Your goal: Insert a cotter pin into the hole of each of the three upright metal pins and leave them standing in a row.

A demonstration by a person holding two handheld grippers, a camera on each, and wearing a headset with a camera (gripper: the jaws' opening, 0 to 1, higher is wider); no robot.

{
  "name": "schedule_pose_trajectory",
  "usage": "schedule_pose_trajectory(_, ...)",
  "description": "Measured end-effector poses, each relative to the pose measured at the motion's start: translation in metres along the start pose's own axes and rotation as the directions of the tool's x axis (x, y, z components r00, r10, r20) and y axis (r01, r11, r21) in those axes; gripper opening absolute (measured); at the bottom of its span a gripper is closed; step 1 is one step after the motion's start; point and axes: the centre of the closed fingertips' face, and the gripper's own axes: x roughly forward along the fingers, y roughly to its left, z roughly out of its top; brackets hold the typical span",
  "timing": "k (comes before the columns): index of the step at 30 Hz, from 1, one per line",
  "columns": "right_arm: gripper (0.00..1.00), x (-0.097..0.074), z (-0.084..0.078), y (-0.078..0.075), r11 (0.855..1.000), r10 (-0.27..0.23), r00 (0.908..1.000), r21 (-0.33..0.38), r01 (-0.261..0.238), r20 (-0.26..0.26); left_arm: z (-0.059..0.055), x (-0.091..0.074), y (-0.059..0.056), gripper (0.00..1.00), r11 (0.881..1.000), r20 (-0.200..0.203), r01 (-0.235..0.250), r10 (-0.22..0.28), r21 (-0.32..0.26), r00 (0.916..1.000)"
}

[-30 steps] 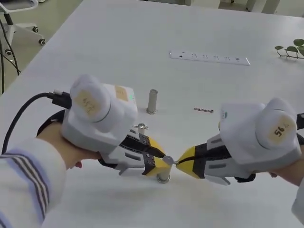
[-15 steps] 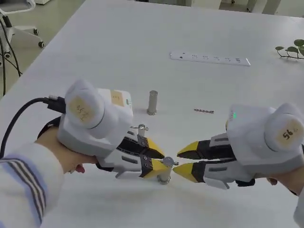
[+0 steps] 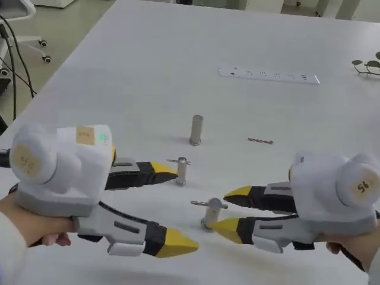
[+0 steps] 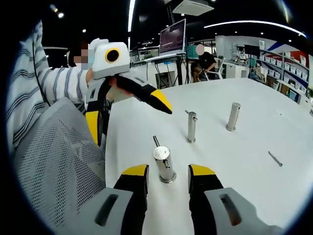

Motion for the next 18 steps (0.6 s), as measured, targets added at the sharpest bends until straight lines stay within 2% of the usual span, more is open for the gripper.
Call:
schedule_pose_trajectory(1,0.28,0.001,0.001,0.001,1.0,0.007,0.9999,0.007,-0.008,0.012,-0.001,-0.004,0.004,0.84,0.999,0.012,-0.03,0.03,-0.016,0.9995)
schedule_pose_trajectory(3,0.27,0.003,0.004,0.001,1.0,0.012,0.9993,0.014,-0.013,0.035,-0.005,-0.009,0.008,0.93,0.998,0.012,-0.056,0.057,-0.016,0.9983)
schedule_pose_trajectory(5,0.26,0.005,0.004,0.001,1.0,0.02,0.9989,0.021,-0.021,0.043,-0.007,-0.015,0.012,0.94,0.996,0.013,-0.083,0.083,-0.027,0.9964)
schedule_pose_trajectory(8,0.26,0.009,0.002,0.003,0.999,0.029,0.9988,0.014,-0.03,0.039,-0.004,-0.023,0.013,0.99,0.992,0.054,-0.103,0.107,-0.07,0.9928)
schedule_pose_trajectory(12,0.24,0.014,-0.003,0.002,0.999,0.036,0.9988,0.005,-0.037,0.032,-0.004,-0.029,0.007,0.99,0.991,0.072,-0.096,0.103,-0.094,0.9921)
schedule_pose_trajectory(18,0.19,0.022,-0.008,0.002,0.999,0.046,0.9983,-0.004,-0.046,0.036,-0.01,-0.031,0.002,0.99,0.99,0.052,-0.097,0.103,-0.106,0.9933)
